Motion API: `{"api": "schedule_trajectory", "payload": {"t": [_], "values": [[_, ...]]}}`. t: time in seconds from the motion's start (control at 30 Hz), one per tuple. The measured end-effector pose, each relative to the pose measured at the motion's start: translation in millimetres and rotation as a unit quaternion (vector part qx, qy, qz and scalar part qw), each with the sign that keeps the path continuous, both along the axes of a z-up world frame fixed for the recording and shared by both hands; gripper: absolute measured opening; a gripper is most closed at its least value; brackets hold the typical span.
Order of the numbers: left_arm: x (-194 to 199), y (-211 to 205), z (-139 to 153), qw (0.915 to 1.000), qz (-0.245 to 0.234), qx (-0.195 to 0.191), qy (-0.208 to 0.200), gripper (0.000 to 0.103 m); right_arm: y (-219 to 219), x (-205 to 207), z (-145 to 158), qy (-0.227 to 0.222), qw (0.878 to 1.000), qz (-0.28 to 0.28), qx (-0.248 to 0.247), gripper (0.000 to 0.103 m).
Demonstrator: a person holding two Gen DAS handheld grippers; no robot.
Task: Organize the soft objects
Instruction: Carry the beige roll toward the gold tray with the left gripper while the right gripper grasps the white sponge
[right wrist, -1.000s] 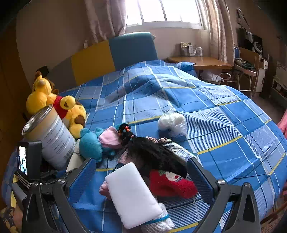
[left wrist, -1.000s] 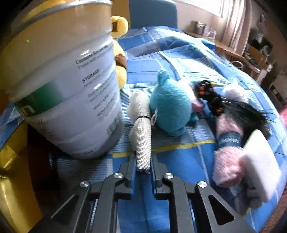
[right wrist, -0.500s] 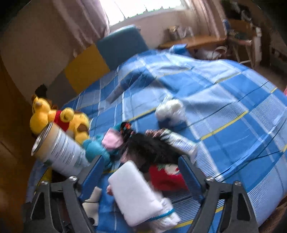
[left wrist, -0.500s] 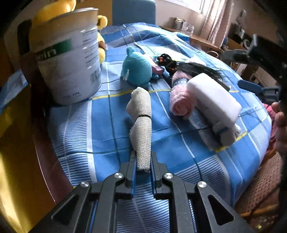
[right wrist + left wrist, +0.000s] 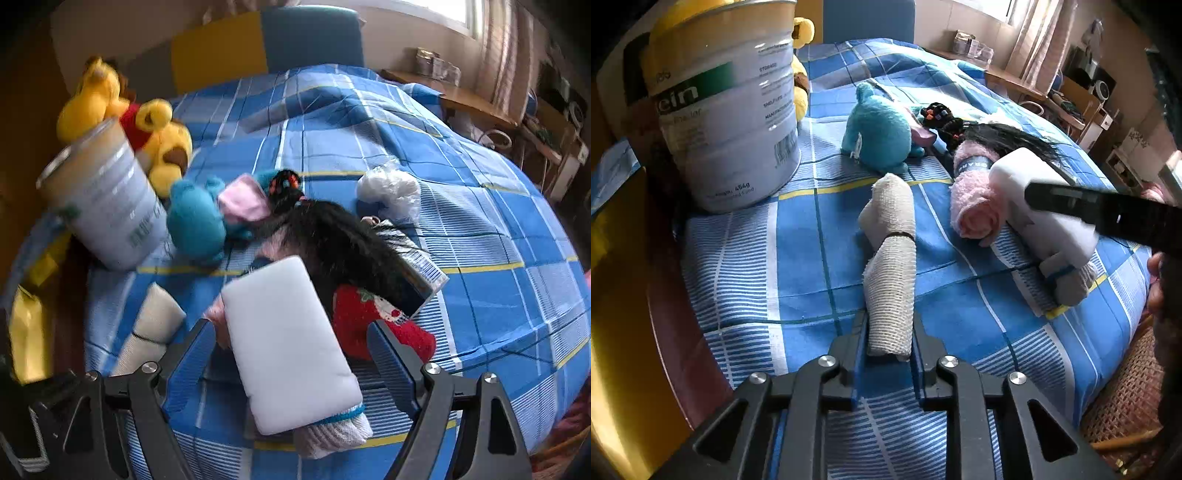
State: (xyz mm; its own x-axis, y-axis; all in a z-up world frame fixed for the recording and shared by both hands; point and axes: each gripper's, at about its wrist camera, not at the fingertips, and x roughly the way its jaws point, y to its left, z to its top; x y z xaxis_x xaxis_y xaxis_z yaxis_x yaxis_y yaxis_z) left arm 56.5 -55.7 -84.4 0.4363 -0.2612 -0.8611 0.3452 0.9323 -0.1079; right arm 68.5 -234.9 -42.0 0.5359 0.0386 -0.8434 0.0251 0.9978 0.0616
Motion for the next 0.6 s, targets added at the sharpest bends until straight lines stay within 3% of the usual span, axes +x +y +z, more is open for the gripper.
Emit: {"api": "schedule_trajectory", "payload": {"t": [0.07, 0.1, 0.3, 0.6], "values": [[0.5, 0.5, -1.8, 1.0000, -0.001, -0.002, -0.003, 0.019, 4.5, 0.9, -5.9, 0.012, 1.000, 0.002, -0.026, 0.080], [0.1, 0.2, -2.3, 1.0000, -0.003, -0.001, -0.007, 0.017, 6.0, 1.6, -7.7, 0.013, 0.999, 0.005, -0.031, 0.058], [-4.6, -1.7, -1.5, 0.9998, -0.009, -0.002, -0.016, 0.013, -1.1, 5.0, -7.5, 0.006, 1.000, -0.013, -0.020, 0.058], [-15.6, 22.5, 21.7, 0.9987, 0.009, -0.047, -0.016, 0.013, -14.3, 6.5, -5.7, -0.001, 0.999, -0.051, 0.006, 0.058]]}}
